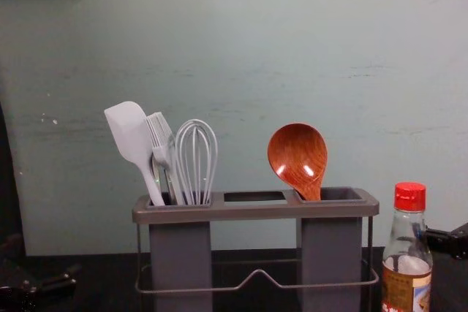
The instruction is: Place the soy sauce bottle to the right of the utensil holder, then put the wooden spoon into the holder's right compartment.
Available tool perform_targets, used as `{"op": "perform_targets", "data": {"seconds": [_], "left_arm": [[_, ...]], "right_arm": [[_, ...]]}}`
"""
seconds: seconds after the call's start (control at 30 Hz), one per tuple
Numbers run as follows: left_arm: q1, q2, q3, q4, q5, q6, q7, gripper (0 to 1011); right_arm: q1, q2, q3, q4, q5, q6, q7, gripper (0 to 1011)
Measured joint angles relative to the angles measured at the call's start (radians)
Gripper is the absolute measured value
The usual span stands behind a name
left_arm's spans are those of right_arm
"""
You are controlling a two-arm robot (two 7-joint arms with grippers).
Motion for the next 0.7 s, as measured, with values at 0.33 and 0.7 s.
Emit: {"op": "perform_targets", "data": {"seconds": [0.33, 0.7], "left_arm": [[0.0, 0.0, 0.0, 0.0, 0.0, 0.0, 0.0, 1005], [0.0, 0.0, 0.0, 0.0, 0.0, 0.0, 0.0, 1005]], "right_arm": [[0.0, 0.001, 0.0, 0.0, 0.0, -0.001, 0.001, 1002], [-0.001, 0.001, 0.0, 0.0, 0.001, -0.001, 0.001, 1002]]}}
